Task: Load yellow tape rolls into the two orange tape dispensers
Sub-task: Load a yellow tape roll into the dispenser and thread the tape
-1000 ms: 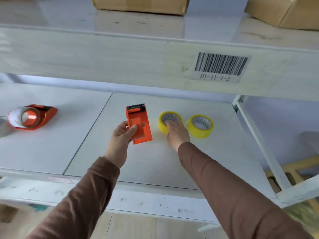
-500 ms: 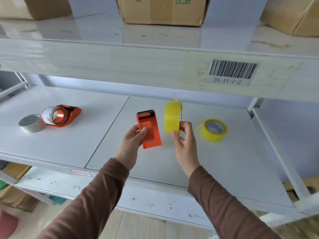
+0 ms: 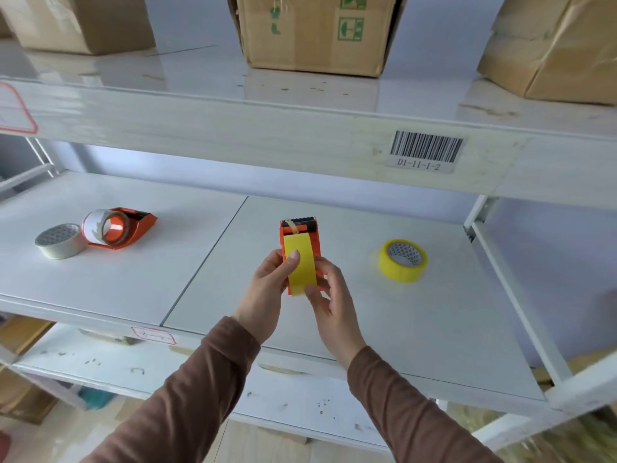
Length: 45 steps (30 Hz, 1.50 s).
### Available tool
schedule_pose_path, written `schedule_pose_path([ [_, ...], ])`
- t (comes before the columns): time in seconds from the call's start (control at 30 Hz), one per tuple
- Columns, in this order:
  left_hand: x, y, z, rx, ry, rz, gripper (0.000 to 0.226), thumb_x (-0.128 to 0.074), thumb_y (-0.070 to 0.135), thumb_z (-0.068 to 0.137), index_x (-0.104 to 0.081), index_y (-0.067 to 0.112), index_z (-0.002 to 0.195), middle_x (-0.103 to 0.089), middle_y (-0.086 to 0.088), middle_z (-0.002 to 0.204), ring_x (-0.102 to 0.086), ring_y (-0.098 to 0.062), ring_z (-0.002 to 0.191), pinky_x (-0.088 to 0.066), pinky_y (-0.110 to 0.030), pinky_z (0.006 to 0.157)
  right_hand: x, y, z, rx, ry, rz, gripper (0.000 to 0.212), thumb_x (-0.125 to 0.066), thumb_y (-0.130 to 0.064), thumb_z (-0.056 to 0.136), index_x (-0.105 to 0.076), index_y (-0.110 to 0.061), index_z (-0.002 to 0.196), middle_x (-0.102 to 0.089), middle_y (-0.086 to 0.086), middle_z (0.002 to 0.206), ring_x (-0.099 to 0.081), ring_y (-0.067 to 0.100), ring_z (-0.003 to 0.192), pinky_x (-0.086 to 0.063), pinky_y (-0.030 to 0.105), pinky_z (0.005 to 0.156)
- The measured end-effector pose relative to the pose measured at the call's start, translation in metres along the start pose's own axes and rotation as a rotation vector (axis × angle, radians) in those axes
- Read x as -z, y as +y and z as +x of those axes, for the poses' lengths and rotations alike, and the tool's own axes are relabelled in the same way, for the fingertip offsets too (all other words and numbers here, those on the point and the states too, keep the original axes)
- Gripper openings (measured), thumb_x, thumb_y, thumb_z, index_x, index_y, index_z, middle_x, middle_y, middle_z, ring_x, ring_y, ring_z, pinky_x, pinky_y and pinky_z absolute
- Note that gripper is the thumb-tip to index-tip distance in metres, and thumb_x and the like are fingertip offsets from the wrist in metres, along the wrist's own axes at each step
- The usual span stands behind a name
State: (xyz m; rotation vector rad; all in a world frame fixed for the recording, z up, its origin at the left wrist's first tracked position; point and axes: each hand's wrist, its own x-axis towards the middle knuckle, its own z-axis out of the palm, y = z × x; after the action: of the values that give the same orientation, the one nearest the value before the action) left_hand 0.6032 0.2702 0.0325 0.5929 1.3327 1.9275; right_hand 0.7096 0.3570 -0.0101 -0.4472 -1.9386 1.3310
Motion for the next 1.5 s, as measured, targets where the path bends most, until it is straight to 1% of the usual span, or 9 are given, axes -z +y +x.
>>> schedule_pose_path([
  [0.2, -0.006, 0.001, -0.005, -0.018, 0.016, 0.005, 0.010, -0.068, 0.021, 0.095, -0.071, 0.012, 0.096, -0.068, -0.011, 0.103, -0.065, -0.020, 0.093, -0.045, -0.028, 0.083, 0.000, -0.014, -0.006, -0.052, 0.019, 0.099, 0.029, -0.058, -0.016, 0.097, -0.054, -0.020, 0.125, -0.062, 0.001, 0.124, -0.059, 0.018, 0.114, -0.056, 0.033, 0.091],
  [0.33, -0.008, 0.003, -0.006, -0.048, -0.042, -0.099, 0.058, -0.083, 0.034, 0.081, -0.059, -0.005, 0.116, -0.055, -0.018, 0.122, -0.058, -0.033, 0.109, -0.044, -0.048, 0.096, 0.004, -0.020, -0.005, -0.034, -0.001, 0.083, 0.026, -0.055, -0.026, 0.098, -0.055, -0.021, 0.124, -0.064, 0.001, 0.121, -0.060, 0.021, 0.114, -0.054, 0.036, 0.093],
  [0.47, -0.004, -0.006, -0.001, -0.022, -0.006, -0.130, 0.043, -0.088, 0.035, 0.078, -0.069, 0.008, 0.107, -0.054, -0.021, 0.142, -0.031, -0.038, 0.154, -0.030, -0.056, 0.123, 0.016, -0.025, -0.008, 0.039, -0.062, -0.032, 0.020, -0.057, -0.023, 0.099, -0.056, -0.020, 0.118, -0.062, 0.000, 0.116, -0.062, 0.016, 0.110, -0.057, 0.031, 0.084],
  [0.63, -0.012, -0.007, -0.015, -0.024, -0.089, -0.103, 0.044, -0.093, 0.043, 0.066, -0.080, 0.013, 0.096, -0.061, -0.018, 0.115, -0.055, -0.031, 0.111, -0.040, -0.044, 0.099, 0.049, -0.044, 0.016, 0.243, 0.211, -0.352, 0.019, -0.062, -0.037, 0.092, -0.061, -0.021, 0.102, -0.058, -0.006, 0.099, -0.059, 0.017, 0.095, -0.050, 0.036, 0.072],
  [0.83, -0.014, -0.023, -0.023, -0.050, -0.098, -0.021, 0.055, -0.086, 0.033, 0.077, -0.073, -0.005, 0.115, -0.069, -0.020, 0.136, -0.038, -0.033, 0.152, -0.028, -0.057, 0.124, 0.065, -0.070, 0.069, 0.135, 0.010, -0.588, 0.027, -0.070, -0.034, 0.087, -0.073, -0.026, 0.113, -0.065, -0.001, 0.123, -0.059, 0.019, 0.118, -0.045, 0.037, 0.101],
  [1.03, -0.023, -0.015, -0.032, 0.013, -0.230, -0.007, 0.046, -0.072, 0.023, 0.078, -0.070, 0.015, 0.124, -0.071, -0.012, 0.119, -0.065, -0.023, 0.109, -0.050, -0.040, 0.096, 0.057, -0.073, 0.063, 0.250, 0.112, -0.600, 0.013, -0.070, -0.024, 0.089, -0.078, -0.018, 0.097, -0.077, -0.003, 0.110, -0.070, 0.018, 0.105, -0.052, 0.032, 0.090],
  [1.17, -0.025, -0.015, -0.032, -0.024, -0.064, 0.078, 0.045, -0.067, 0.039, 0.075, -0.073, 0.027, 0.118, -0.064, -0.021, 0.132, -0.065, -0.030, 0.115, -0.051, -0.041, 0.093, 0.056, -0.064, 0.060, 0.280, 0.105, -0.558, 0.012, -0.062, -0.019, 0.095, -0.071, -0.013, 0.101, -0.075, -0.003, 0.110, -0.069, 0.019, 0.104, -0.054, 0.039, 0.090],
  [1.3, -0.026, -0.017, -0.035, -0.100, -0.020, 0.132, 0.034, -0.063, 0.049, 0.080, -0.082, 0.031, 0.102, -0.059, -0.016, 0.145, -0.060, -0.034, 0.129, -0.052, -0.041, 0.097, 0.066, -0.057, 0.062, 0.286, -0.004, -0.490, 0.028, -0.051, -0.019, 0.102, -0.061, -0.011, 0.126, -0.071, -0.002, 0.111, -0.055, 0.012, 0.132, -0.051, 0.039, 0.102],
  [1.5, -0.026, -0.016, -0.036, -0.120, -0.068, 0.106, 0.033, -0.063, 0.049, 0.085, -0.084, 0.025, 0.094, -0.057, -0.013, 0.151, -0.058, -0.033, 0.133, -0.044, -0.049, 0.108, 0.079, -0.053, 0.066, 0.275, 0.069, -0.566, 0.009, -0.050, -0.019, 0.102, -0.054, -0.014, 0.095, -0.070, -0.005, 0.127, -0.064, 0.015, 0.117, -0.055, 0.037, 0.089],
])
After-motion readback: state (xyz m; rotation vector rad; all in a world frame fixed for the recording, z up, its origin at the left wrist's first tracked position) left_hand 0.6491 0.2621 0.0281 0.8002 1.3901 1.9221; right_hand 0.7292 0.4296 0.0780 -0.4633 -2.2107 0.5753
